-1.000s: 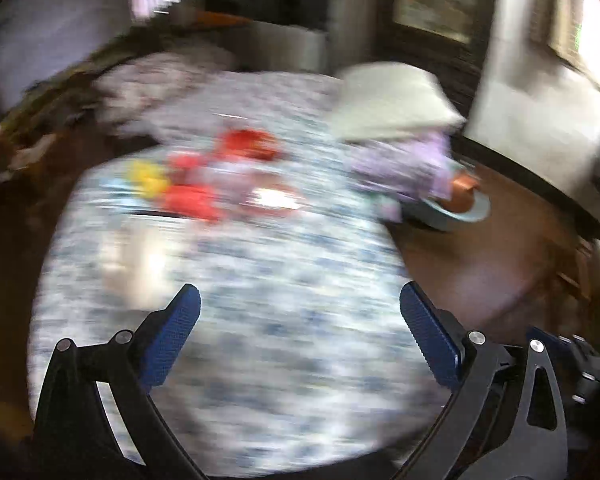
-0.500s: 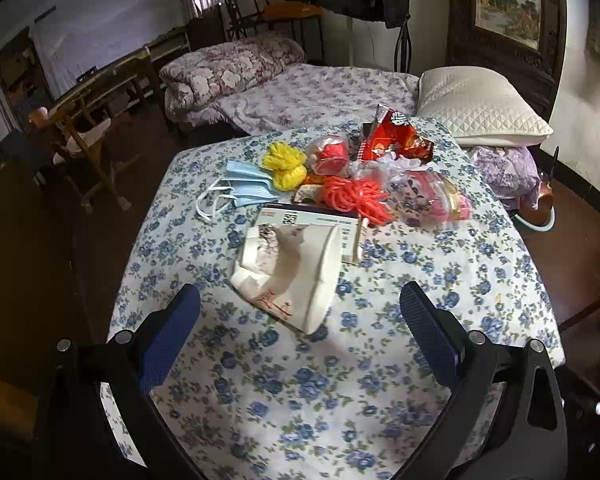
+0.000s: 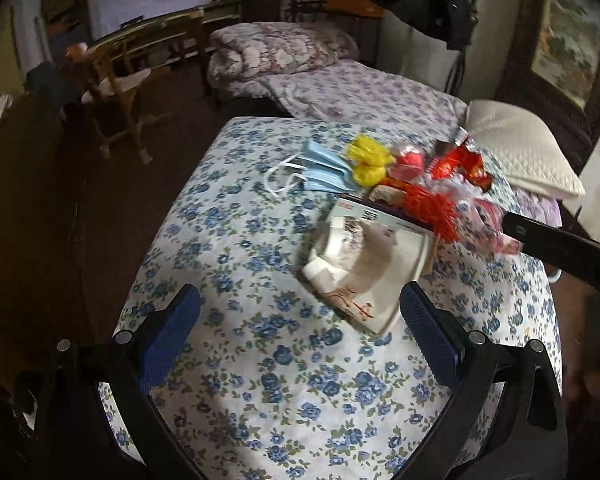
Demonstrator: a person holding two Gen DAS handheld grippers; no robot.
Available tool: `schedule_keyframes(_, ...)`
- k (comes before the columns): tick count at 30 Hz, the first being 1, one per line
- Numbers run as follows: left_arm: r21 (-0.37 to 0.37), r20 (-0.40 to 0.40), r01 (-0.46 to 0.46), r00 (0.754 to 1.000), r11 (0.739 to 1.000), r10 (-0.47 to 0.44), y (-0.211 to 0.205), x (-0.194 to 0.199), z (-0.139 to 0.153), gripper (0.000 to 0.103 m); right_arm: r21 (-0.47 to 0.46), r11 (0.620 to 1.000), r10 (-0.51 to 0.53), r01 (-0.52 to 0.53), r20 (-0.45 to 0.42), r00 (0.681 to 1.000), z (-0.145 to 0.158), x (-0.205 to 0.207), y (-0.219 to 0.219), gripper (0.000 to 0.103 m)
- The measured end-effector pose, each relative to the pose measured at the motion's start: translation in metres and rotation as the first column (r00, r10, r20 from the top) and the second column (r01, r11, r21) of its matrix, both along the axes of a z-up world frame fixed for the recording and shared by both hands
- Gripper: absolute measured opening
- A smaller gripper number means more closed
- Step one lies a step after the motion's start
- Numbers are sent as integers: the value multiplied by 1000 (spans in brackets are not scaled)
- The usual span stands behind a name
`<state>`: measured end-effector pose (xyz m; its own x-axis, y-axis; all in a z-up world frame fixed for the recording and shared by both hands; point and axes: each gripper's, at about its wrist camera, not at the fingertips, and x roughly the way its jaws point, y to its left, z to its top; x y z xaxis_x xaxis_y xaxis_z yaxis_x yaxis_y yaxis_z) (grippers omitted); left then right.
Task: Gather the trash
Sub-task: 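Grasp the clear plastic bag with the right tool while the left tool grasps the white paper cup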
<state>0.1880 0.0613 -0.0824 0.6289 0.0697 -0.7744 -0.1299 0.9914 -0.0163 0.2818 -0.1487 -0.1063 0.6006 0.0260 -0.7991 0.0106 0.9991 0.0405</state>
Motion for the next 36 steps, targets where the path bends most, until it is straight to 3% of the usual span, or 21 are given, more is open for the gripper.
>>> schedule_keyframes(6, -115, -66, 23, 997, 993, -31, 15, 5, -9, 96, -69, 998, -14, 8, -73, 997, -24, 31, 13, 95)
schedule_keyframes(8, -102, -77, 35, 996, 994, -43, 14, 7, -12, 96, -63, 998, -23, 18, -81, 996, -31, 35, 10, 93)
schedule_keyframes(10, -81, -87, 52, 994, 995, -59, 11, 11, -14, 96, -20, 999, -28, 26, -108, 994, -38, 34, 3, 50)
schedule_keyframes(11, -69, -91, 73, 993, 995, -79, 9, 13, -15, 96, -7, 999, -36, 36, -119, 992, -40, 34, 0, 40)
schedule_keyframes(14, -5, -119, 162, 980, 987, -161, -6, 21, -20, 96, 32, 998, -48, 52, -109, 993, -37, 19, -6, 32)
schedule_keyframes(16, 62, -110, 190, 977, 980, -183, -17, 26, -21, 96, 73, 995, -60, 67, -98, 993, -30, 4, -10, 31)
schedule_keyframes(20, 26, -126, 230, 966, 973, -225, -32, 39, -28, 96, 141, 987, -73, 81, -57, 996, -14, -37, -17, 31)
schedule_keyframes(23, 95, -121, 215, 972, 972, -204, -43, 40, -35, 96, 157, 984, -72, 82, -71, 995, -11, -60, -21, 32)
schedule_keyframes(26, 117, -122, 211, 973, 970, -197, -48, 43, -40, 96, 157, 985, -61, 74, -86, 994, -9, -69, -21, 32)
schedule_keyframes(28, 137, -110, 193, 978, 972, -178, -46, 44, -41, 89, 159, 985, -52, 65, -87, 995, -7, -75, -18, 32)
schedule_keyframes(30, 95, -110, 195, 977, 976, -184, -40, 45, -41, 67, 160, 986, -42, 55, -80, 996, -4, -78, -15, 32)
schedule_keyframes(32, 78, -120, 189, 976, 979, -179, -35, 46, -44, 52, 169, 985, -32, 44, -72, 997, -1, -79, -11, 32)
schedule_keyframes(36, -17, -146, 200, 969, 980, -200, -16, 48, -53, 35, 181, 983, -14, 24, -55, 998, 6, -84, -5, 32)
